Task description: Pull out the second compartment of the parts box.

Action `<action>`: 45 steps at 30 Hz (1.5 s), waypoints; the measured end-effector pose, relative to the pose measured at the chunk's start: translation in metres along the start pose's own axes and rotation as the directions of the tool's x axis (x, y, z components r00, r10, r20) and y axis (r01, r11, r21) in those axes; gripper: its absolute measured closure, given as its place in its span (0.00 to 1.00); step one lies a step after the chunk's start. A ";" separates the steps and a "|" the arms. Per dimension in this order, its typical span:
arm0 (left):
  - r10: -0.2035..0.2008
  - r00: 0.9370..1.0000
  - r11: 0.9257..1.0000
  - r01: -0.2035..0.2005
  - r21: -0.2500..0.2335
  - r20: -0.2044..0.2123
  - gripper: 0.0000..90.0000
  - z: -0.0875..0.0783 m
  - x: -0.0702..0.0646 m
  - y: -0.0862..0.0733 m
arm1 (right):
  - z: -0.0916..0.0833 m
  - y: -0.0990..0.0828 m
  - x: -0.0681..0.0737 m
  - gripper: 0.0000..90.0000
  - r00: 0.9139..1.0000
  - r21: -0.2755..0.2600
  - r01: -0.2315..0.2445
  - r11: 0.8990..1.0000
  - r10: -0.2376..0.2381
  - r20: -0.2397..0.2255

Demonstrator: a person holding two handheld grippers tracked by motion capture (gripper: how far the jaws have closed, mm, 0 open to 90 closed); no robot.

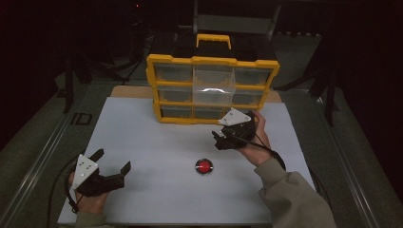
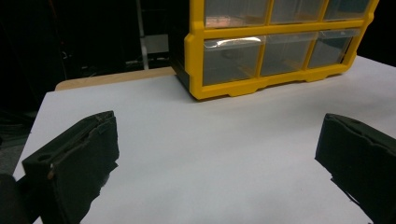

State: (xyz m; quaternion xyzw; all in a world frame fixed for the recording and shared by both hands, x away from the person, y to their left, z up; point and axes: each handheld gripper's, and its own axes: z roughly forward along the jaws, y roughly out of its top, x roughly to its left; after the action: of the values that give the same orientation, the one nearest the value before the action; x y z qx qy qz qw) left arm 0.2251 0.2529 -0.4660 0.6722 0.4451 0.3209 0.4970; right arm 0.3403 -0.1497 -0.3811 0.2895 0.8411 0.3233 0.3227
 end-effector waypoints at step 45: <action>0.003 1.000 1.000 -0.003 0.014 0.005 0.00 -0.001 0.001 -0.001 | 0.033 -0.013 -0.001 0.09 0.943 0.106 0.036 0.994 0.001 -0.333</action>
State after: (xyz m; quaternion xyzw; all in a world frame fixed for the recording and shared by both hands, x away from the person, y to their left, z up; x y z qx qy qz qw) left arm 0.2243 0.2539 -0.4668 0.6773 0.4450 0.3167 0.4929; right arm 0.3613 -0.1467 -0.4094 0.2408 0.9026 0.3177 0.1624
